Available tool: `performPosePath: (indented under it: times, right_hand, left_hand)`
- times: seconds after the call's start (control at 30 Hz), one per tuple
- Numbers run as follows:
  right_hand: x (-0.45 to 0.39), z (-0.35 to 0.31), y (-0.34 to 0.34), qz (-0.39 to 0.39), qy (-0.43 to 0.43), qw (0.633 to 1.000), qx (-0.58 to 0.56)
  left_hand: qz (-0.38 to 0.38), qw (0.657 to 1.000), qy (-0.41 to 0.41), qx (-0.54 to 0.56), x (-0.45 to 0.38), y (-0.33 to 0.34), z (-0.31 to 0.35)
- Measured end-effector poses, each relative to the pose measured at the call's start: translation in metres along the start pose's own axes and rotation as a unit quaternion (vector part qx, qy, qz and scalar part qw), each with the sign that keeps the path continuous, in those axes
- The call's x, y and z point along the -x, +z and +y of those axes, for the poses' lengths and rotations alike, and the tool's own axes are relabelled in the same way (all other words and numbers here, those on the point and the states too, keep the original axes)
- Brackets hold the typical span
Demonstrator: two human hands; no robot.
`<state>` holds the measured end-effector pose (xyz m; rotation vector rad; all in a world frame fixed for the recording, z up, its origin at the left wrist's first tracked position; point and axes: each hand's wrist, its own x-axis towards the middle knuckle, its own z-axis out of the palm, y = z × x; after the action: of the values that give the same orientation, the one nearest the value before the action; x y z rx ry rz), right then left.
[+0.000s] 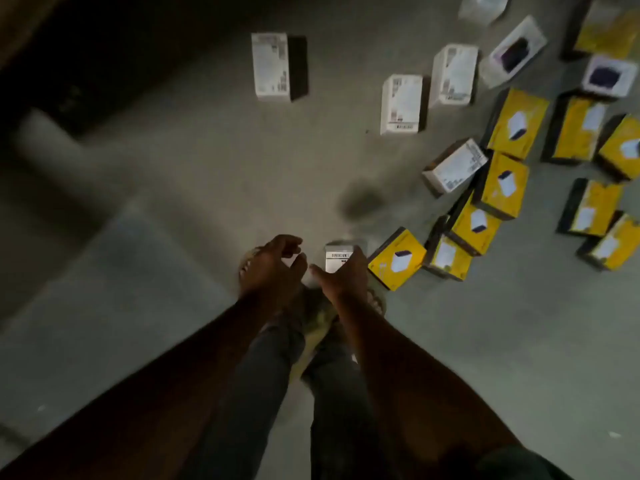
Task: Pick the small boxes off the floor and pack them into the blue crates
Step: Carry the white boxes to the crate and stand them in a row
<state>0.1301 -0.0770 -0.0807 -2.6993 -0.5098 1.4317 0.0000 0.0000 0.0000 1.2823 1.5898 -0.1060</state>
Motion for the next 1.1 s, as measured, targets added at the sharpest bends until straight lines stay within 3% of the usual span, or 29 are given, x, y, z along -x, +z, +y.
performPosePath:
  times: [0.2,0.37,0.57,0.77,0.9,1.1]
  right_hand:
    - [-0.028,0.016,0.043,0.06,0.015,0.998,0.016]
    - [-0.047,0.029,0.038,0.02,0.045,0.999,-0.006]
    - [-0.01,-0.038,-0.047,0.026,0.008,0.995,-0.1]
    - [0.018,-0.128,-0.146,0.04,-0.013,0.993,-0.109]
    - [-0.014,-0.196,-0.171,0.072,-0.064,0.988,-0.12]
    - [-0.118,-0.25,-0.135,0.042,-0.105,0.987,-0.116]
  left_hand:
    - [0.011,0.998,-0.018,0.053,-0.022,0.025,-0.011]
    - [0.056,0.992,-0.055,0.099,-0.013,0.021,-0.029]
    - [0.055,0.991,-0.065,0.106,-0.001,-0.03,0.001]
    - [0.145,0.981,-0.04,0.122,-0.013,-0.095,0.097]
    - [0.17,0.983,-0.015,0.069,-0.069,-0.115,0.145]
    - [0.197,0.98,-0.002,0.009,-0.224,-0.093,0.151]
